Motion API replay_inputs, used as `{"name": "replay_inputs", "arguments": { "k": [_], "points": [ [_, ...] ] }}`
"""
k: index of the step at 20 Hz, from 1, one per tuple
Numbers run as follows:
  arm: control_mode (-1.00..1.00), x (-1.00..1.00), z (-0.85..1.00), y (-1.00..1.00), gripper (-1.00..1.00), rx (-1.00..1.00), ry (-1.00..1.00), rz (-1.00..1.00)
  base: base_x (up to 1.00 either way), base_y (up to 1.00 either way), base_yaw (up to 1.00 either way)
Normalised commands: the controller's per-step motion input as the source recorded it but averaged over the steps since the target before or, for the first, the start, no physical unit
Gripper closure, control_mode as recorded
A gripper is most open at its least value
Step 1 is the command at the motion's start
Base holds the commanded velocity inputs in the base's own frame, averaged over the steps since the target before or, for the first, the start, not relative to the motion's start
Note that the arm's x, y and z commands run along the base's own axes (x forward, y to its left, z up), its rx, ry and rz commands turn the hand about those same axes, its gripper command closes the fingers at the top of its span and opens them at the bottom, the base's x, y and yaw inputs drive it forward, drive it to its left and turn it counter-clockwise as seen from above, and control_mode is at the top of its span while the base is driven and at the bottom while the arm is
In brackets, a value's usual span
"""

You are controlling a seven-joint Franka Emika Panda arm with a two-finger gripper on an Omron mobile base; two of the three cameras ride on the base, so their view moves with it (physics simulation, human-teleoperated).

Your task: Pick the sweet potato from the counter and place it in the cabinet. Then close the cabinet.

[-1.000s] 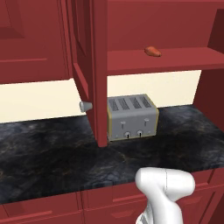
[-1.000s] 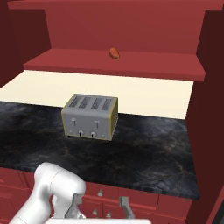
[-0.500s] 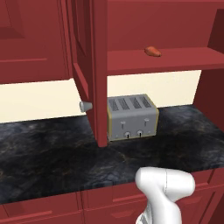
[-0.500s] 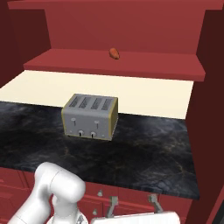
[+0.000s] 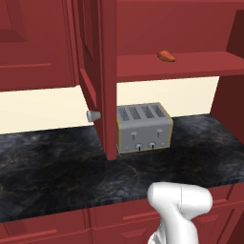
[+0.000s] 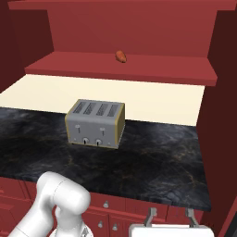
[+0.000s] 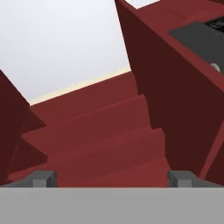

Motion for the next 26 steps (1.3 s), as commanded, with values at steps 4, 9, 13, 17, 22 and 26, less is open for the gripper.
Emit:
{"name": "replay_inputs", "arguments": {
  "k": [4,9,13,17,22,26],
  "points": [
    [-1.0,0.52,0.0,-0.33,-1.0,0.01,-0.08,-0.01,0.0,0.0,0.0],
    [-1.0,0.15,-0.19,-0.5,-1.0,0.04,-0.04,0.0,0.0,0.0,0.0],
    [-1.0,0.0,-0.11,-0.5,-1.0,0.04,-0.07,0.0,0.0,0.0,0.0],
    [-1.0,0.22,0.0,-0.25,-1.0,0.0,-0.04,0.0,0.0,0.0,0.0],
    [-1.0,0.3,-0.02,-0.28,-1.0,0.0,0.0,0.0,0.0,0.0,0.0],
    [-1.0,0.26,-0.11,-0.44,-1.0,0.0,0.0,-0.05,0.0,0.0,0.0]
  ]
}}
